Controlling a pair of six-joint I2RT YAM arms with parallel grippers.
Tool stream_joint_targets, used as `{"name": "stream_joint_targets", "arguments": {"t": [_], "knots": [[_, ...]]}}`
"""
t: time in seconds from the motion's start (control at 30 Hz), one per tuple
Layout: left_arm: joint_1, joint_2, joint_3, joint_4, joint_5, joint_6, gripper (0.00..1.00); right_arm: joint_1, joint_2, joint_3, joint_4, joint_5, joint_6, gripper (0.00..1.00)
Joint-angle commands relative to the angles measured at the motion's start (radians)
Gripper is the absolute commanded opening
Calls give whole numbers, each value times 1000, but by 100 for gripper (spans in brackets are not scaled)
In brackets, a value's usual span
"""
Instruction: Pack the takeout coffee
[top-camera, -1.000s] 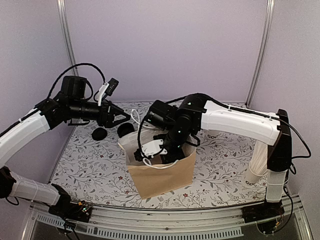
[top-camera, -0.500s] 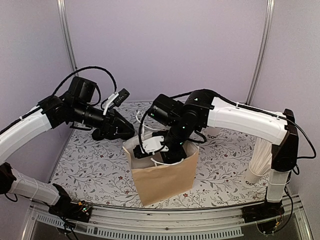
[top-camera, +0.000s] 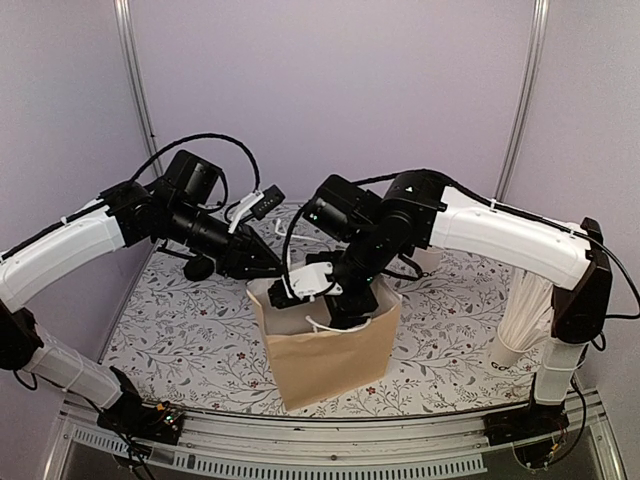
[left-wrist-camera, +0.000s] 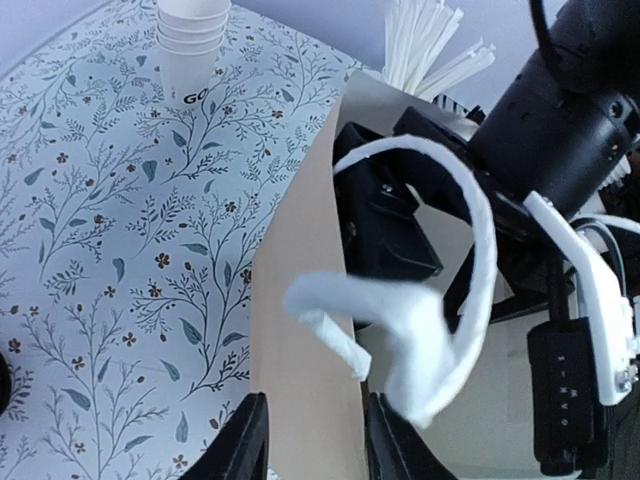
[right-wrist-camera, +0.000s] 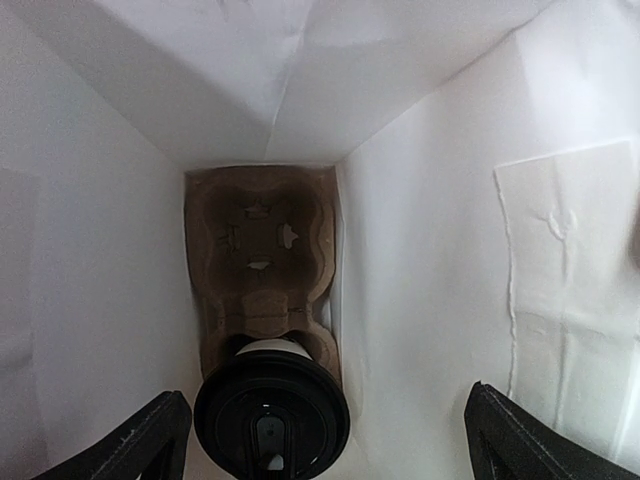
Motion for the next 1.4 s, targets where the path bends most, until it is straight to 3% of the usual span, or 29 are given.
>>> {"name": "stream_joint_targets", "arguments": {"t": [0.0, 0.3, 0.47, 0.9, 1.37], "knots": [[-25, 35, 34, -19, -2, 13, 29, 2, -55, 38, 27, 3, -32, 99], [-31, 72, 63, -17, -33, 20, 0, 4, -80, 123, 32, -50, -73, 99], [-31, 73, 92, -34, -83, 39, 0, 4, -126, 146, 47, -25, -105, 99], [-9, 67, 157, -84, -256, 104, 0, -21, -200, 154, 217, 267, -144, 98], [-5, 44, 190, -69, -498, 152, 0, -279, -280, 114, 223, 206, -95, 98]]}}
